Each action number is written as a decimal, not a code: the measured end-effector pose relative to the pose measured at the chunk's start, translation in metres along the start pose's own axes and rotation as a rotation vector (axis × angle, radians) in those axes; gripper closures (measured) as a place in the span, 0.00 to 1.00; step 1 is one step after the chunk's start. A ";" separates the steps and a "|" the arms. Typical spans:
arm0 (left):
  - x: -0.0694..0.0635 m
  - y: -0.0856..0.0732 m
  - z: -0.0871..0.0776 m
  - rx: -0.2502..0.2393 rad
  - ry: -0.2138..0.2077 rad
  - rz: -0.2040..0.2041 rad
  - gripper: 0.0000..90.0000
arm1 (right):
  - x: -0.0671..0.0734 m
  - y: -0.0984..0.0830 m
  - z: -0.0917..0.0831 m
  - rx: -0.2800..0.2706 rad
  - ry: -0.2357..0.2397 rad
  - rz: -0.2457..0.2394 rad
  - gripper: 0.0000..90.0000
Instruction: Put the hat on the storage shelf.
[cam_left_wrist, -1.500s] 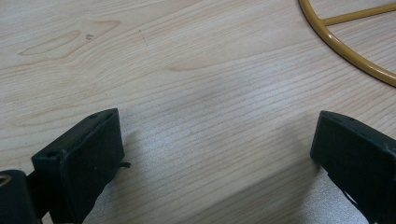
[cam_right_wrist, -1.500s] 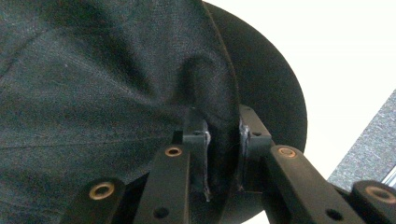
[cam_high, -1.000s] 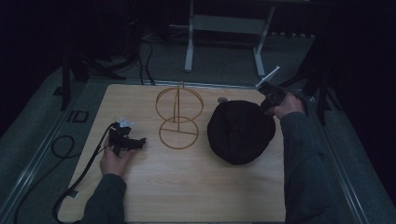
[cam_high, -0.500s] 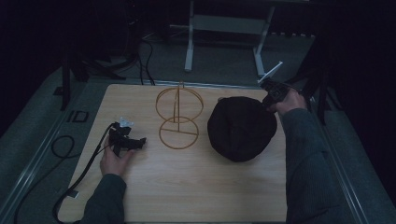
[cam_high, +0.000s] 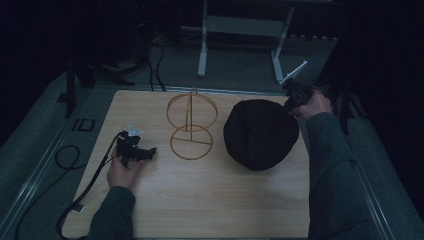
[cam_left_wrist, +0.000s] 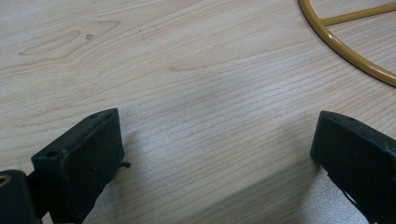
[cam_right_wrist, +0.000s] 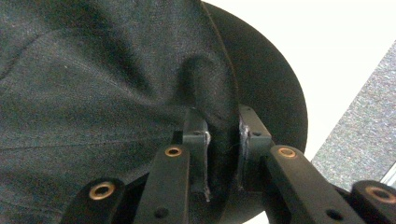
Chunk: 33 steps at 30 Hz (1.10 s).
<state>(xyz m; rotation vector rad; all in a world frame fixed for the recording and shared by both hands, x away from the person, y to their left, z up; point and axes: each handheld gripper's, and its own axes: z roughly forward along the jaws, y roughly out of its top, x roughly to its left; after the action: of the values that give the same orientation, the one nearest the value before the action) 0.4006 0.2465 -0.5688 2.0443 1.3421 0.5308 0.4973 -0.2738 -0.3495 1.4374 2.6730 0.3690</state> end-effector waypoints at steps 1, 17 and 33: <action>0.000 0.000 0.000 0.000 0.000 0.000 0.02 | 0.000 0.000 -0.002 -0.005 0.002 0.001 0.86; 0.000 0.000 0.000 0.001 0.000 0.000 0.02 | 0.003 0.006 -0.022 -0.024 0.006 -0.003 0.86; 0.000 0.000 0.000 0.002 0.000 0.001 0.02 | 0.002 0.008 -0.038 -0.047 0.026 0.010 0.86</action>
<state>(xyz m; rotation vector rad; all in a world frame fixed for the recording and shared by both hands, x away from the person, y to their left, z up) 0.4006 0.2466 -0.5687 2.0461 1.3427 0.5304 0.4960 -0.2743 -0.3105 1.4437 2.6592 0.4511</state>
